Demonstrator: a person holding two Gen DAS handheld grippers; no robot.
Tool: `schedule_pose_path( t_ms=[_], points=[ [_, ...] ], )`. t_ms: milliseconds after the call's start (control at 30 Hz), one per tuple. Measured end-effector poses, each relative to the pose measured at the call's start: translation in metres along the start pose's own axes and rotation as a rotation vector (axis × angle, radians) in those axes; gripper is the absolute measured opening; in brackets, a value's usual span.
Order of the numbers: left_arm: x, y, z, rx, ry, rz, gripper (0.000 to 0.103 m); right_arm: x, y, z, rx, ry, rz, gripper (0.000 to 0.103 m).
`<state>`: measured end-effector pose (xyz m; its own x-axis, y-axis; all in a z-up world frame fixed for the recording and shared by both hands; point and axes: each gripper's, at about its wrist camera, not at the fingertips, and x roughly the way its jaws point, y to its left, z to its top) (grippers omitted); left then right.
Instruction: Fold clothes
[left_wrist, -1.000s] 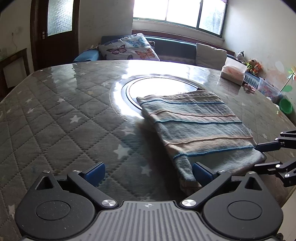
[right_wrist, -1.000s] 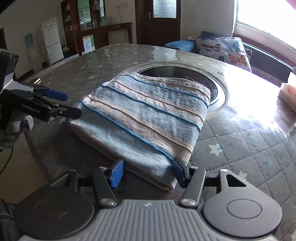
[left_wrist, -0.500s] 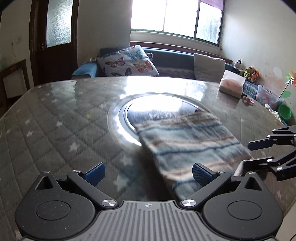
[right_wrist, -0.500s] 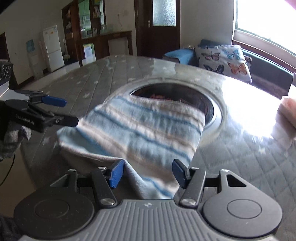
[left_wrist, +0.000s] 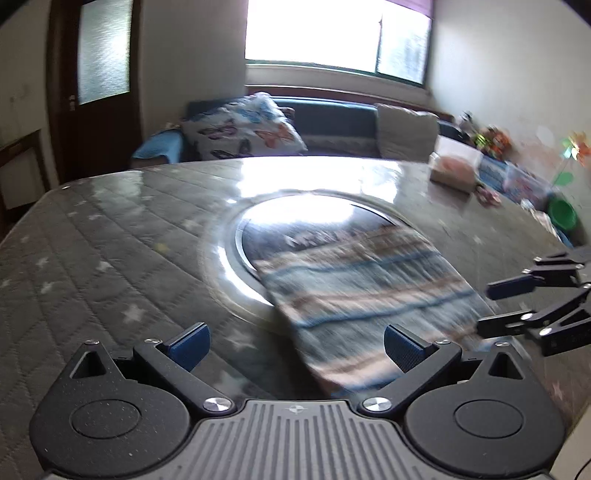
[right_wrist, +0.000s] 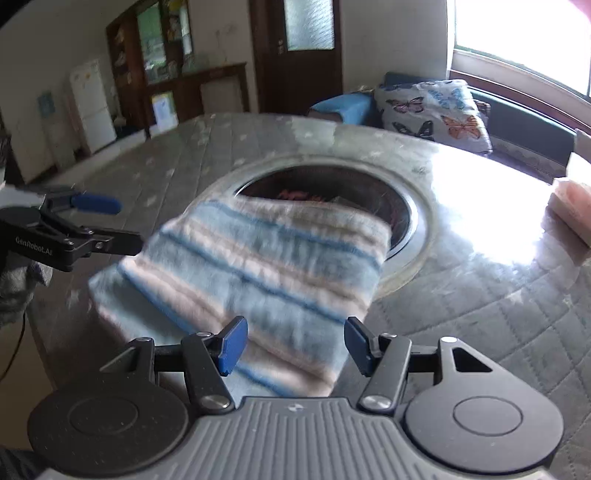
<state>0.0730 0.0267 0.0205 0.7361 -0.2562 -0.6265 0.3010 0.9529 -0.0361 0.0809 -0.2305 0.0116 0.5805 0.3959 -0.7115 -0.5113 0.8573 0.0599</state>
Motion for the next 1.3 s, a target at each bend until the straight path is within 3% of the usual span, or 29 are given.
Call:
schedule_pose_path(
  t_ms=[133, 233, 433, 767, 1067, 1300],
  points=[
    [0.005, -0.008, -0.017, 0.058, 0.031, 0.015, 0.103, 0.003, 0.017, -0.017, -0.074, 0.022, -0.008, 0.061],
    [0.007, -0.002, -0.022, 0.039, 0.051, 0.008, 0.103, 0.000, 0.020, -0.024, -0.103, 0.026, -0.008, 0.061],
    [0.003, 0.011, 0.004, -0.008, -0.009, 0.034, 0.103, -0.005, -0.001, 0.004, -0.052, -0.019, 0.003, 0.061],
    [0.033, 0.024, 0.010, -0.028, 0.031, 0.064, 0.103, 0.040, -0.025, 0.042, 0.020, -0.029, 0.065, 0.061],
    [0.048, 0.033, 0.017, -0.042, 0.044, 0.080, 0.103, 0.062, -0.053, 0.045, 0.108, -0.008, -0.006, 0.060],
    [0.060, 0.037, 0.025, -0.057, 0.049, 0.093, 0.103, 0.075, -0.044, 0.067, 0.071, -0.031, 0.062, 0.058]
  ],
)
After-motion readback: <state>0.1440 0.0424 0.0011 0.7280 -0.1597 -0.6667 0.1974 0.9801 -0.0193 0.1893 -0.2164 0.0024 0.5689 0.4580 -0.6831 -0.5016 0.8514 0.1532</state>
